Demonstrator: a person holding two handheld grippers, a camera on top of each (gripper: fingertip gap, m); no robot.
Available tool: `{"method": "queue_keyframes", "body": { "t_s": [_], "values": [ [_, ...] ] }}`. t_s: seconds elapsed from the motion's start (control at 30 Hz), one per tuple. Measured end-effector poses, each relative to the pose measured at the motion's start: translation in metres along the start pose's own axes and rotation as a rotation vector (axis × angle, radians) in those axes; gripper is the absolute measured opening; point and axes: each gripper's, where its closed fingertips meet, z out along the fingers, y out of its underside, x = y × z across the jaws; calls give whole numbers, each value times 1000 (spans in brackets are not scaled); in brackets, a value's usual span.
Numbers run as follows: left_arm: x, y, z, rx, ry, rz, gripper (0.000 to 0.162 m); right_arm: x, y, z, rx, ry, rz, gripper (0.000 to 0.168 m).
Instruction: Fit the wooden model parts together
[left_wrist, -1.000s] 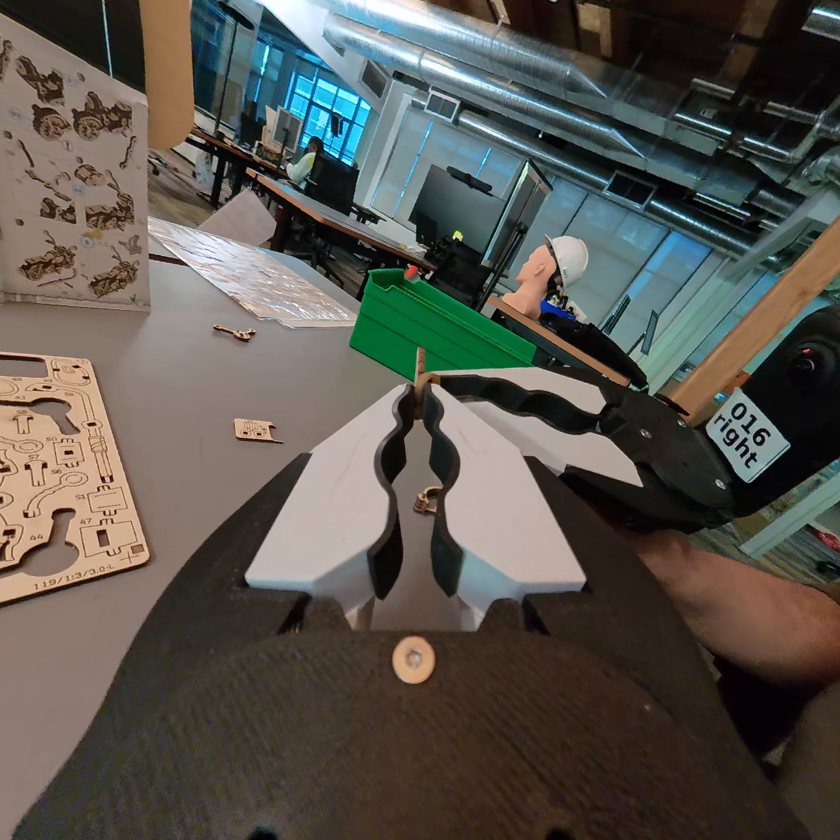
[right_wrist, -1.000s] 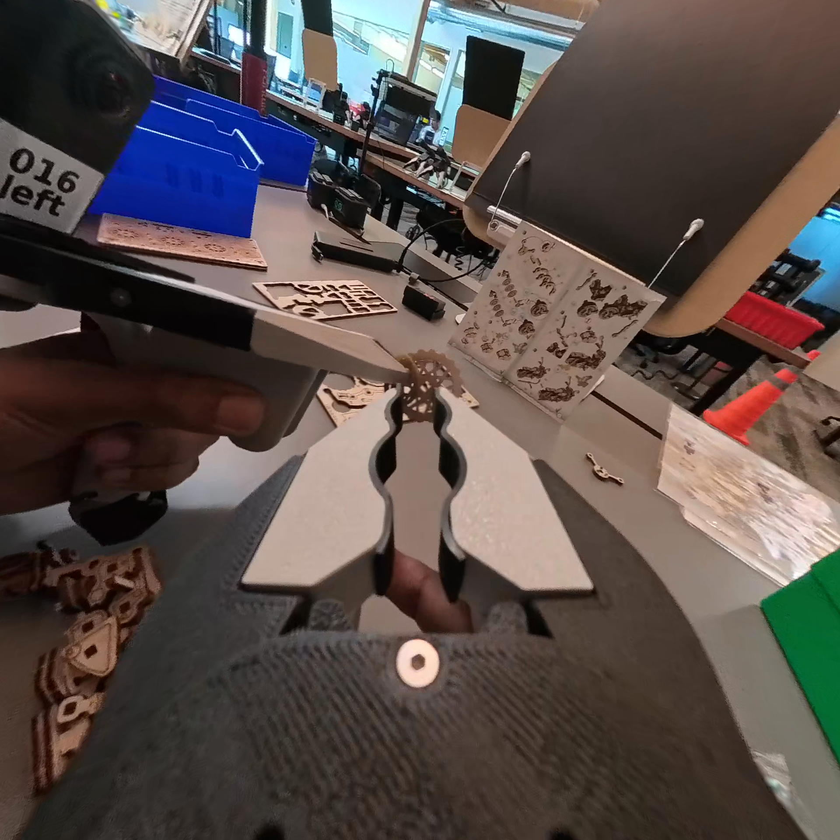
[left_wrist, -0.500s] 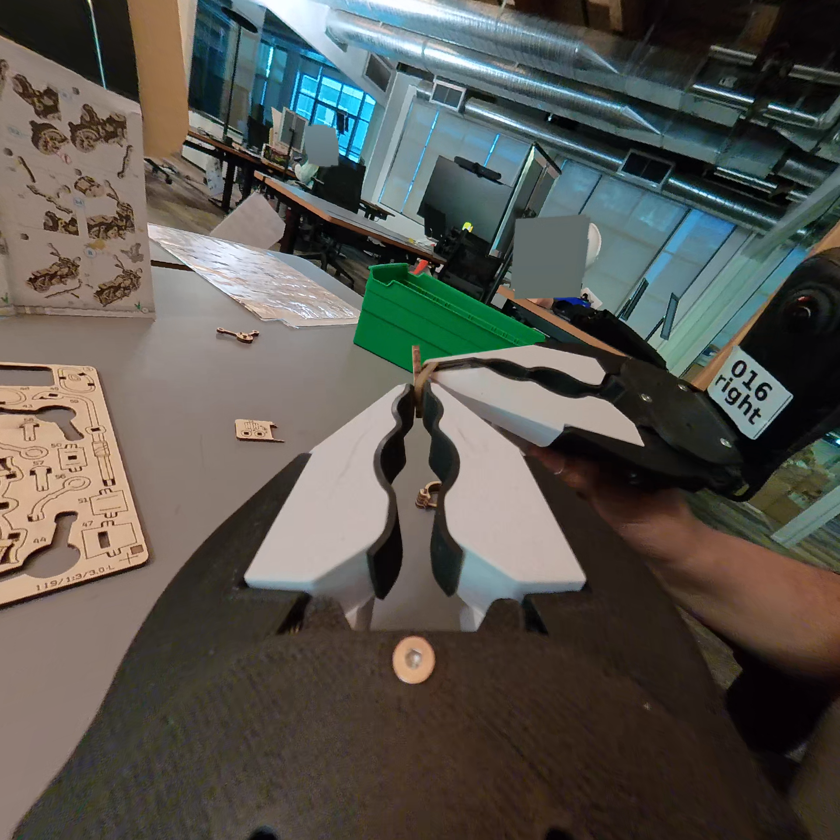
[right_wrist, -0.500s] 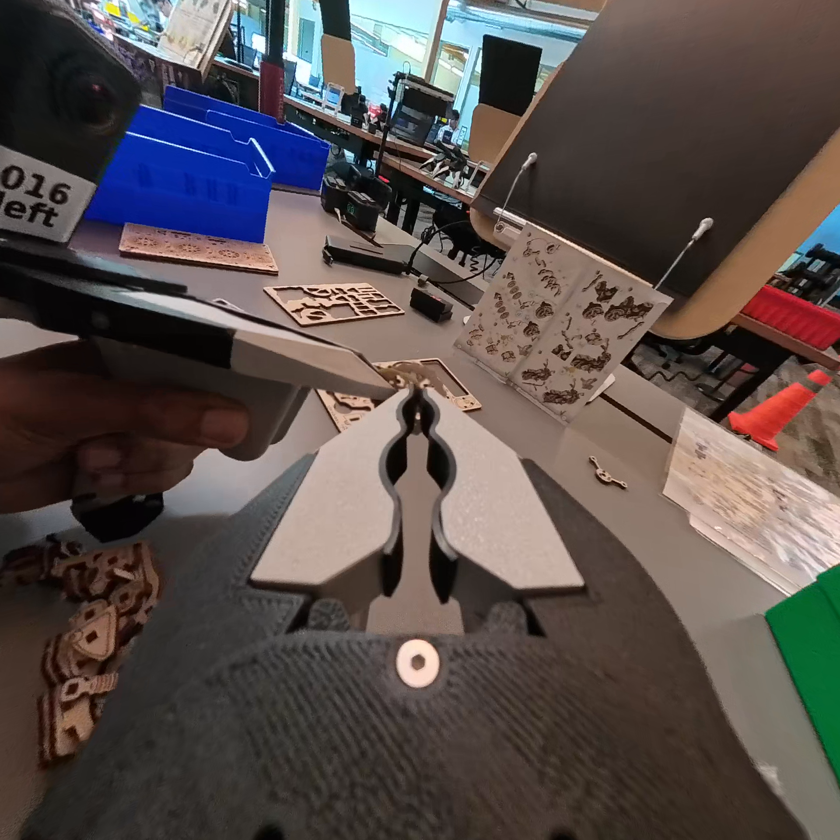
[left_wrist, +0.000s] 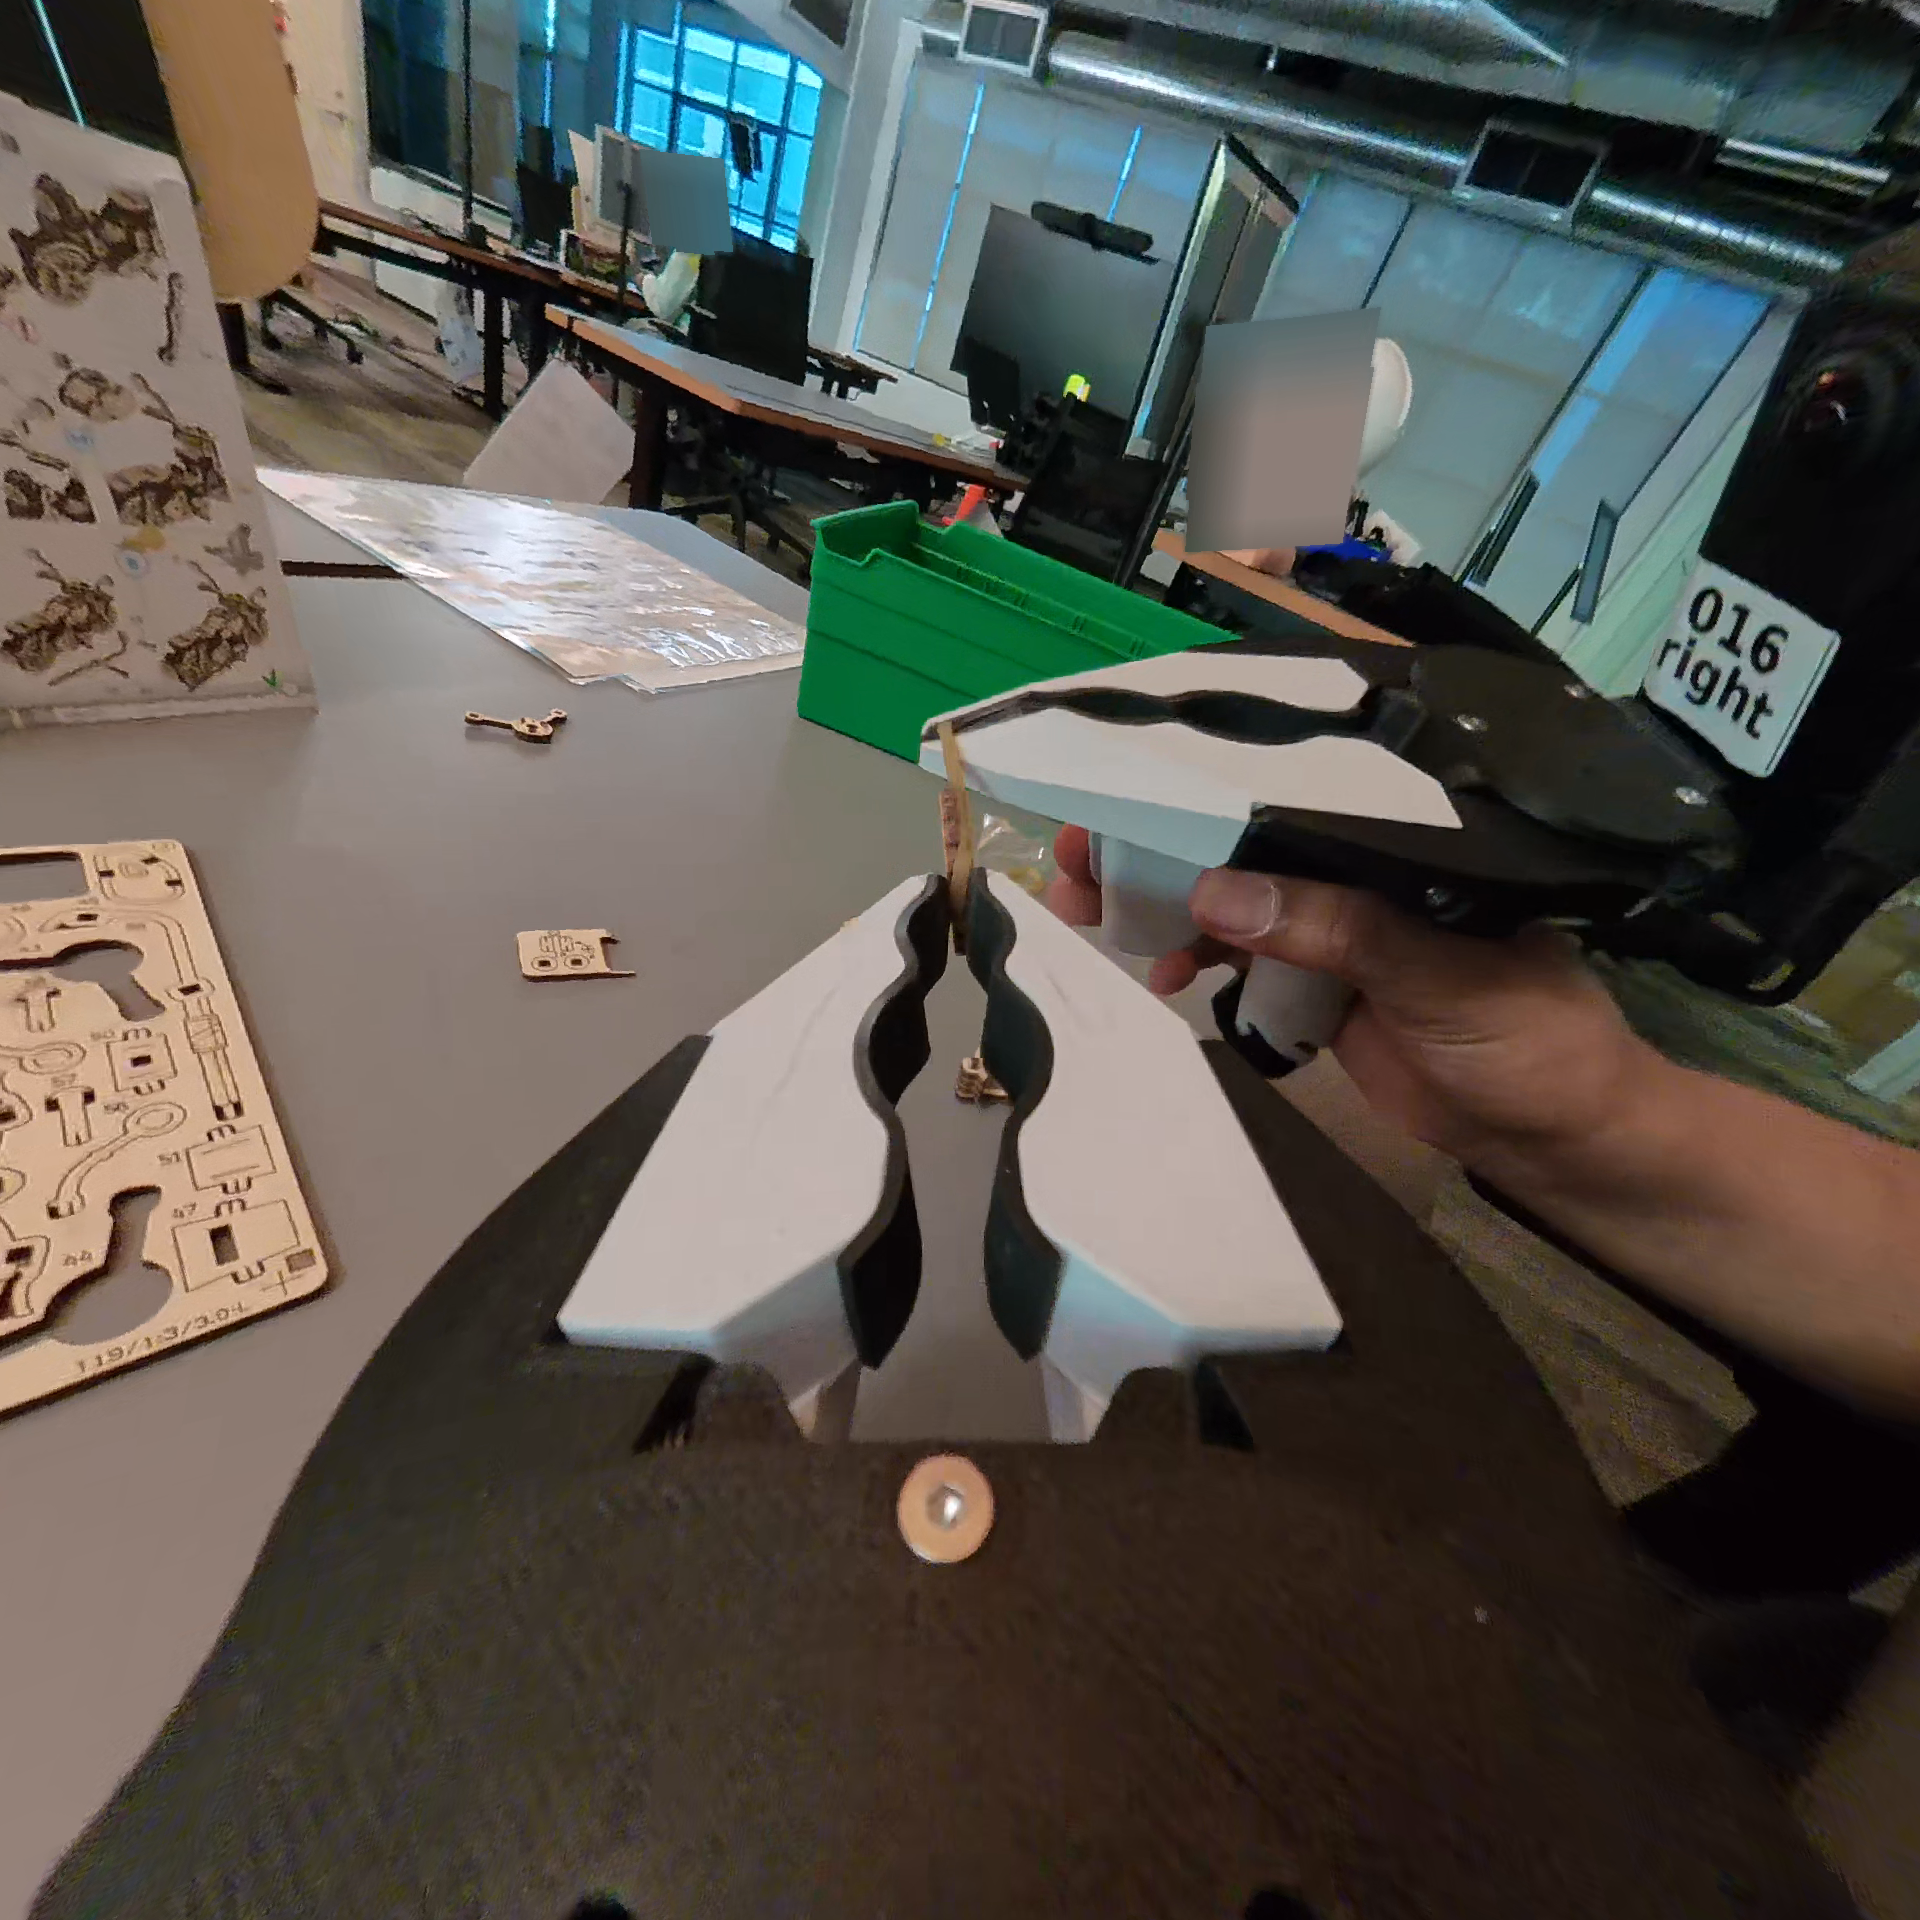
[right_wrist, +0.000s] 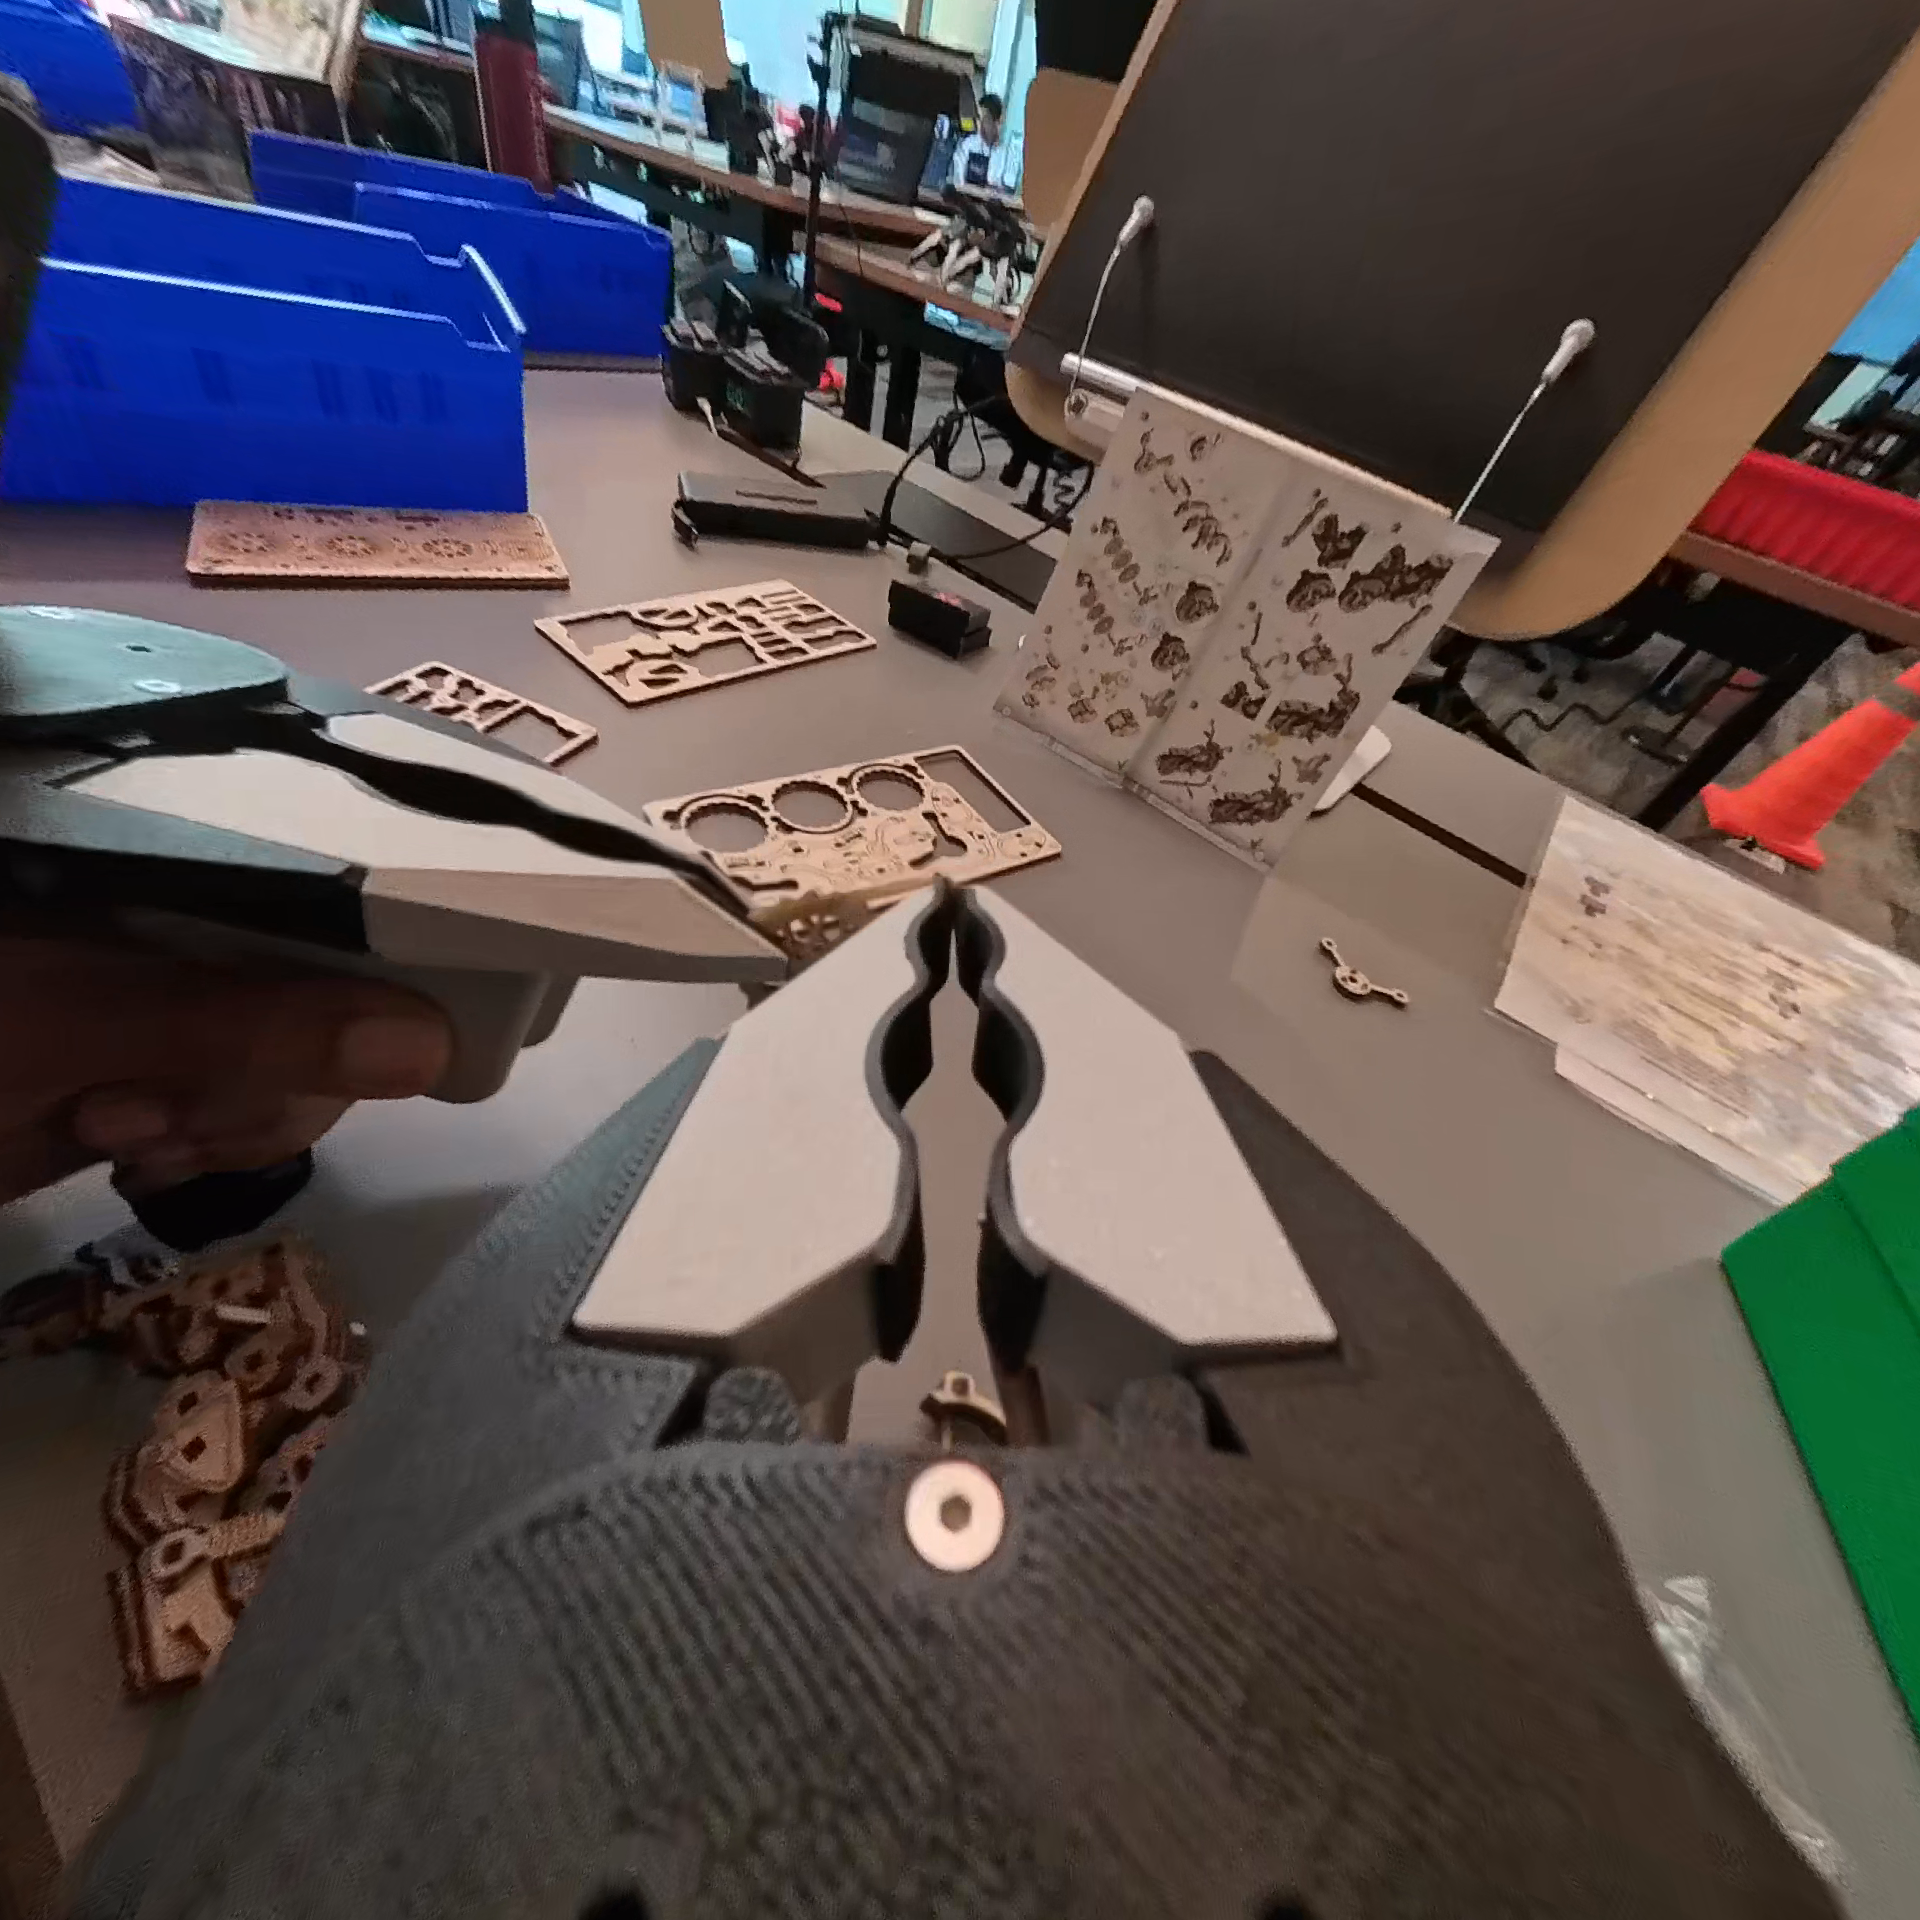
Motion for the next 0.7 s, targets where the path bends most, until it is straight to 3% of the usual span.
{"method": "queue_keyframes", "body": {
  "t_s": [0.2,0.53,0.7],
  "values": [
    [-1,15,5,-100,2,14,2,-2,6,0,-55,-26,-10,0],
    [-2,14,5,-108,-2,38,2,3,18,2,-123,-17,-47,0],
    [-1,15,5,-113,2,29,2,1,5,-1,-60,-12,-95,0]
  ]
}}
